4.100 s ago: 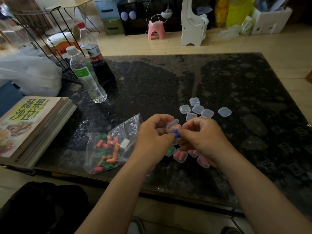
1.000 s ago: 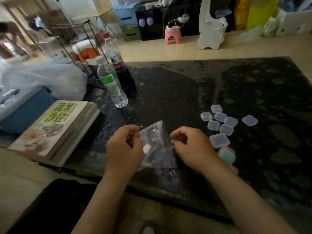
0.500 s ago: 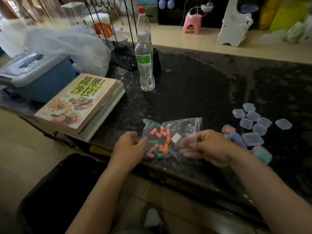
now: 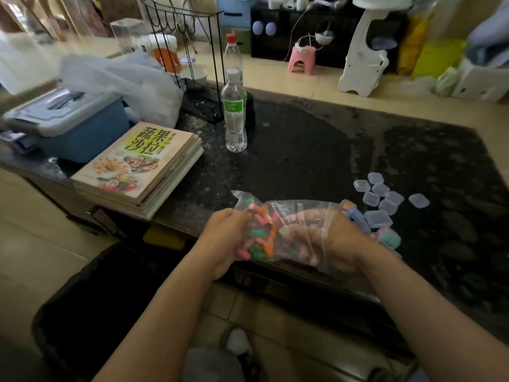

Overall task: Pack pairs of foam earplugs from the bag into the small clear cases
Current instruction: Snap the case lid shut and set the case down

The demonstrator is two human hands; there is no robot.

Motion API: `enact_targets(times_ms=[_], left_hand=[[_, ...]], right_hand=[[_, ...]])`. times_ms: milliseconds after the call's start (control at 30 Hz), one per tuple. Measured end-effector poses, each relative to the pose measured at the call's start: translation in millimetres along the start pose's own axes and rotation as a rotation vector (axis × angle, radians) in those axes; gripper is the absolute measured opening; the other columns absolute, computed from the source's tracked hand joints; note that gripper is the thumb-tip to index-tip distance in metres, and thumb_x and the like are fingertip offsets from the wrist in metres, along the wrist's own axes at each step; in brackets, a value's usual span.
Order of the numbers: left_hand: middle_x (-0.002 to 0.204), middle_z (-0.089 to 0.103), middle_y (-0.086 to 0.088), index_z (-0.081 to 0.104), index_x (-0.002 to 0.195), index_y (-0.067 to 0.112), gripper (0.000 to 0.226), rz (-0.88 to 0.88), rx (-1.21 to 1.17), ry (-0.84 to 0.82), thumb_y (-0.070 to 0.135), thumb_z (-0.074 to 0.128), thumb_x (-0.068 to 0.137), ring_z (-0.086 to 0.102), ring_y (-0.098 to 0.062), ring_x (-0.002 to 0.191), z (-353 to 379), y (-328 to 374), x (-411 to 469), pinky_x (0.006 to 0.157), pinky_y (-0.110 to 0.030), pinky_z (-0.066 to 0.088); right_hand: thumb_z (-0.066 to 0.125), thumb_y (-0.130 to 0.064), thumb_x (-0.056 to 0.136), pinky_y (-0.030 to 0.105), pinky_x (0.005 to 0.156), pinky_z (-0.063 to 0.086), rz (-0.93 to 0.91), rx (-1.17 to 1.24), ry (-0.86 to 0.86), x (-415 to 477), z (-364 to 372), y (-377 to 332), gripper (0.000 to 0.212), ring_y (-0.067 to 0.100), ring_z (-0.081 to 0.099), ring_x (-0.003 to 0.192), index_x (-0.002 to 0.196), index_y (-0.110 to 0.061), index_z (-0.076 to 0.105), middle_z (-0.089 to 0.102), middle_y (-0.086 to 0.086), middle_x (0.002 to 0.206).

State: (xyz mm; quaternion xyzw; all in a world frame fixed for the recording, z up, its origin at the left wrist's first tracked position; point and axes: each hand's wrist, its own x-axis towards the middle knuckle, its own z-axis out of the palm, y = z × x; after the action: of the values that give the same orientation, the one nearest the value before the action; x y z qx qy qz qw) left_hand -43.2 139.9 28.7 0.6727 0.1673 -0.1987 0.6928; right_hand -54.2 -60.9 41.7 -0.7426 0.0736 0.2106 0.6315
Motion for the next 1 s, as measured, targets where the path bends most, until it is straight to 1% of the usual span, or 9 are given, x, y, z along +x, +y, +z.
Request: enact_targets(times_ms=[33,100,167,300,433,567,733,867,1000], left_hand=[[0.113,0.074,-0.021,0.066,0.116,0.005,0.03,-0.01,-0.073,-0.055,0.017,0.059,0.09,0.074,-0.031,0.08,2,2,-7,0.065,-0.039,0.056],[0.114,0.073,-0.02,0.061,0.126,0.002,0.031,-0.011,-0.181,-0.154,0.015,0.055,0.098,0.073,-0.027,0.074,8,4,-22,0.055,-0.033,0.056],[0.114,0.071,-0.019,0.057,0.129,-0.001,0.035,0.017,-0.235,-0.235,0.015,0.059,0.098,0.074,-0.028,0.077,15,6,-36,0.059,-0.035,0.06],[0.102,0.069,-0.018,0.062,0.117,0.001,0.024,0.128,-0.231,-0.368,0.001,0.063,0.094,0.07,-0.022,0.075,39,6,-67,0.053,-0.026,0.055],[0.111,0.069,-0.03,0.057,0.127,-0.011,0.051,0.192,-0.224,-0.366,-0.004,0.069,0.079,0.071,-0.035,0.094,63,-2,-88,0.071,-0.041,0.063],[0.114,0.066,-0.035,0.058,0.124,-0.01,0.04,0.208,-0.203,-0.329,-0.017,0.061,0.085,0.066,-0.043,0.099,83,-6,-96,0.095,-0.06,0.052],[0.103,0.069,-0.023,0.061,0.119,-0.009,0.041,0.206,-0.167,-0.339,-0.021,0.06,0.079,0.072,-0.03,0.085,109,-5,-93,0.07,-0.043,0.062],[0.102,0.07,-0.022,0.062,0.119,-0.007,0.039,0.195,-0.169,-0.33,-0.023,0.057,0.084,0.071,-0.033,0.087,120,-6,-87,0.073,-0.044,0.06],[0.091,0.072,-0.018,0.064,0.112,-0.002,0.034,0.177,-0.201,-0.347,-0.022,0.055,0.087,0.073,-0.026,0.076,124,-10,-79,0.061,-0.036,0.061]], right_hand=[[0.071,-0.005,0.093,0.067,0.084,0.053,-0.027,0.06,0.01,-9,-2,-3,0.019,0.055,0.067,0.089,0.108,0.007,0.068,0.072,0.032,0.094],[0.063,0.005,0.094,0.033,0.058,0.059,-0.07,0.178,-0.014,-28,-7,-8,0.021,0.027,0.072,0.062,0.111,0.017,0.059,0.073,0.018,0.068],[0.062,0.008,0.091,0.018,0.041,0.049,-0.115,0.189,-0.038,-51,-13,-17,0.02,0.009,0.063,0.043,0.109,0.016,0.06,0.066,0.003,0.053],[0.07,0.005,0.086,0.021,0.05,0.055,-0.199,0.098,-0.019,-82,-31,-18,0.009,0.014,0.072,0.059,0.096,0.003,0.069,0.074,0.007,0.07],[0.069,0.01,0.088,0.02,0.048,0.053,-0.288,0.064,0.062,-108,-40,-9,0.014,0.011,0.07,0.055,0.101,0.013,0.066,0.069,0.013,0.076],[0.082,-0.006,0.082,0.02,0.061,0.057,-0.445,-0.11,0.194,-123,-52,4,0.016,0.009,0.074,0.073,0.094,-0.002,0.073,0.075,0.006,0.082],[0.083,-0.011,0.082,0.011,0.074,0.054,-0.447,-0.234,0.211,-132,-60,12,0.034,-0.018,0.063,0.078,0.088,-0.038,0.063,0.068,-0.017,0.077],[0.085,-0.015,0.079,0.012,0.069,0.052,-0.473,-0.159,0.237,-130,-69,19,0.028,-0.008,0.07,0.08,0.089,-0.033,0.066,0.074,-0.019,0.079],[0.078,0.0,0.082,0.013,0.064,0.053,-0.472,-0.058,0.219,-123,-74,23,0.027,-0.004,0.071,0.072,0.087,-0.024,0.067,0.075,-0.019,0.074]])
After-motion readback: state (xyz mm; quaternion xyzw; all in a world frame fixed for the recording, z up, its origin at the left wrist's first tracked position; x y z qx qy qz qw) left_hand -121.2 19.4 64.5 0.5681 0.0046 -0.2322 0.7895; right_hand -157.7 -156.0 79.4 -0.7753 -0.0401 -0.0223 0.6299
